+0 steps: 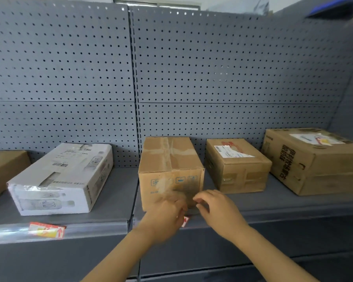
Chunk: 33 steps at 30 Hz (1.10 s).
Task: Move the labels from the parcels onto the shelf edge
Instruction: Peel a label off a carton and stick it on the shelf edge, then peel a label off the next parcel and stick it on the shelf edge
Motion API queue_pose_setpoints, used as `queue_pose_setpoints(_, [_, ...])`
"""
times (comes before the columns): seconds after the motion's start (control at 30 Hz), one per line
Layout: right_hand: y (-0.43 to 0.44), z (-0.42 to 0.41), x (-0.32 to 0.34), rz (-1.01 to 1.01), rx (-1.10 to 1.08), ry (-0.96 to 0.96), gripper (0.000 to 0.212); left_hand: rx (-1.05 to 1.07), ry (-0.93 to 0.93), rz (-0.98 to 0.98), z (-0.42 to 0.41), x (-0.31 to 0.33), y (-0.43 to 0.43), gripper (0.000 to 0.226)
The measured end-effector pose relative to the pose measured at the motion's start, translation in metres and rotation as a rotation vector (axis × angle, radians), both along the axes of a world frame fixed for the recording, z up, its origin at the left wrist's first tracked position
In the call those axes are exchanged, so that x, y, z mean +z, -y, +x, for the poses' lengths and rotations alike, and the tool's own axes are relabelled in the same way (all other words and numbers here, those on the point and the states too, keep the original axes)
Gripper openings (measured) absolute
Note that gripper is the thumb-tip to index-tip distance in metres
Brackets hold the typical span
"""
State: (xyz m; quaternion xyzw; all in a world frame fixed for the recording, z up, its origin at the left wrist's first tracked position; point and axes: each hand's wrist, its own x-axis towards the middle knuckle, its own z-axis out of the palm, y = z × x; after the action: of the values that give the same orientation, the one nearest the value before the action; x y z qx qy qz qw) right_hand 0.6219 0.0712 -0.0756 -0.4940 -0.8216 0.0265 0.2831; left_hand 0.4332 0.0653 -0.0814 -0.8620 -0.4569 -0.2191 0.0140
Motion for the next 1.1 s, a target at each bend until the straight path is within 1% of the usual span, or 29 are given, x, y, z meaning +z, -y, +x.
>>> queue_pose_setpoints(0.07, [0.006, 0.016, 0.007, 0.011, -0.031, -0.018, 0.016, -0.052, -0.002, 0.010, 0.017, 0.009, -0.006, 0.016])
queue_pose_setpoints(0.2, [0.022, 0.061, 0.020, -0.017, -0.091, -0.003, 0.016, -0.107, -0.086, 0.096, 0.066, 0.024, -0.016, 0.022])
queue_pose_setpoints(0.3, [0.030, 0.105, 0.028, -0.051, -0.151, -0.001, 0.015, -0.237, -0.040, -0.009, 0.113, 0.026, -0.028, 0.023])
queue_pose_setpoints(0.37, [0.032, 0.138, 0.033, -0.081, -0.199, -0.016, 0.015, -0.296, -0.018, -0.011, 0.147, 0.026, -0.040, 0.019])
queue_pose_setpoints(0.43, [0.033, 0.173, 0.038, -0.099, -0.237, -0.036, 0.016, -0.325, -0.017, -0.027, 0.181, 0.032, -0.047, 0.026])
queue_pose_setpoints(0.47, [0.033, 0.189, 0.040, -0.105, -0.252, -0.047, 0.017, -0.346, -0.025, -0.029, 0.199, 0.036, -0.050, 0.025])
queue_pose_setpoints(0.53, [0.033, 0.224, 0.044, -0.099, -0.276, -0.075, 0.018, -0.381, -0.026, -0.031, 0.235, 0.045, -0.055, 0.013])
queue_pose_setpoints(0.57, [0.033, 0.242, 0.045, -0.092, -0.285, -0.086, 0.018, -0.383, -0.034, -0.019, 0.253, 0.049, -0.058, 0.008])
queue_pose_setpoints(0.6, [0.032, 0.261, 0.047, -0.085, -0.293, -0.095, 0.018, -0.384, -0.033, -0.008, 0.271, 0.053, -0.062, 0.007])
queue_pose_setpoints(0.73, [0.023, 0.335, 0.056, -0.068, -0.311, -0.113, 0.017, -0.374, -0.012, -0.017, 0.344, 0.061, -0.082, 0.028])
queue_pose_setpoints(0.83, [0.016, 0.384, 0.060, -0.085, -0.320, -0.121, 0.017, -0.342, 0.015, -0.028, 0.390, 0.068, -0.090, 0.017])
queue_pose_setpoints(0.93, [0.010, 0.422, 0.057, -0.108, -0.325, -0.116, 0.015, -0.319, 0.035, -0.005, 0.430, 0.067, -0.091, 0.013])
queue_pose_setpoints(0.97, [0.008, 0.433, 0.055, -0.114, -0.328, -0.120, 0.014, -0.311, 0.020, -0.008, 0.444, 0.066, -0.093, 0.015])
queue_pose_setpoints(1.03, [0.003, 0.455, 0.052, -0.132, -0.344, -0.130, 0.013, -0.338, 0.010, -0.020, 0.472, 0.061, -0.099, 0.029])
queue_pose_setpoints(1.07, [-0.001, 0.466, 0.050, -0.140, -0.354, -0.127, 0.013, -0.360, 0.001, -0.033, 0.485, 0.059, -0.104, 0.031])
queue_pose_setpoints(1.1, [-0.006, 0.478, 0.049, -0.147, -0.363, -0.129, 0.014, -0.377, -0.014, -0.044, 0.500, 0.057, -0.109, 0.027])
